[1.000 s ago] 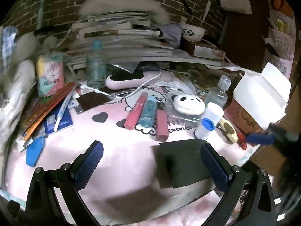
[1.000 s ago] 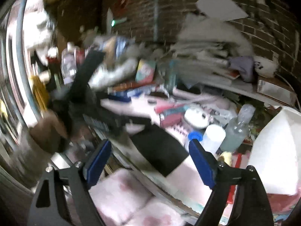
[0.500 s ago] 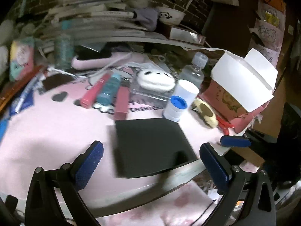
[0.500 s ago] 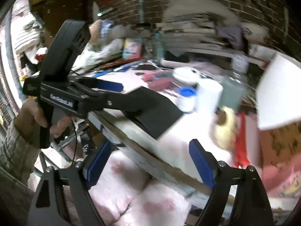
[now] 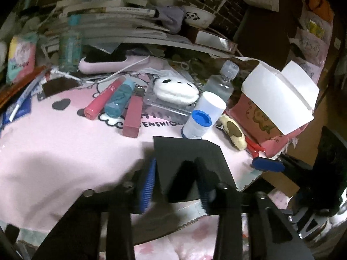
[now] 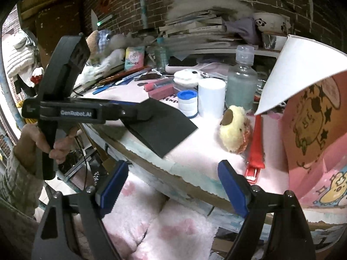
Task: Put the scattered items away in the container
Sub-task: 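Grasp the black foam square with the left gripper, then lift the black foam square with the left gripper and release it on the desk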
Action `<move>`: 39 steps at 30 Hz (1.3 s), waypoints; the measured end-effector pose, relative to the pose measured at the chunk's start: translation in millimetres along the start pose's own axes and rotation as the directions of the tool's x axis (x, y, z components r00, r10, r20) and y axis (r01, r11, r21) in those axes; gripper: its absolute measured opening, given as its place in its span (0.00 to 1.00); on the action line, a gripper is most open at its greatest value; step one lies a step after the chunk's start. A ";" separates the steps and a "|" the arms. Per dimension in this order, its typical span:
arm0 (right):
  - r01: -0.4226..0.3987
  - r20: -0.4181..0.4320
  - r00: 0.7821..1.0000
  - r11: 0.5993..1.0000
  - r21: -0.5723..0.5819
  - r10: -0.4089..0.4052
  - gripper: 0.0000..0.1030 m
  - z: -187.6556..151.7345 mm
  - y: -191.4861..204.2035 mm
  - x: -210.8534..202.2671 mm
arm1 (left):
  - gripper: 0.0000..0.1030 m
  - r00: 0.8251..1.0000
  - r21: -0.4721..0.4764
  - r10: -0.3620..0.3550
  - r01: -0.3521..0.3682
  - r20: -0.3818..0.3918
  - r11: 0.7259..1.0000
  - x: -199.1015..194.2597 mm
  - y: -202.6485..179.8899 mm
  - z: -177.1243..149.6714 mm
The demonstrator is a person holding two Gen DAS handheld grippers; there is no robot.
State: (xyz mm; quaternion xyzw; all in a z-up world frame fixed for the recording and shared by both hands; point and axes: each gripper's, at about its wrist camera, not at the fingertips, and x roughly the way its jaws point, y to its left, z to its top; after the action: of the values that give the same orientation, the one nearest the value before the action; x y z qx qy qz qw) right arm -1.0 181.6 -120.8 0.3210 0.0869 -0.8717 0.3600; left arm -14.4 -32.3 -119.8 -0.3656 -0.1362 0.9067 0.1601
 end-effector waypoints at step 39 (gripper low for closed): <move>-0.004 0.049 0.999 1.000 -0.007 0.004 0.81 12.1 0.7 14.0 | 0.03 0.994 -0.017 -0.091 0.092 0.064 0.996 -28.1 13.1 35.3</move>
State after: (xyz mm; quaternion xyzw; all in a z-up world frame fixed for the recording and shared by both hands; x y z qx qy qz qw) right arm -14.0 168.4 -120.1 0.2985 0.0808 -0.8782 0.3648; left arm -22.7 -59.7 -82.6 -0.3318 -0.1668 0.9081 0.1936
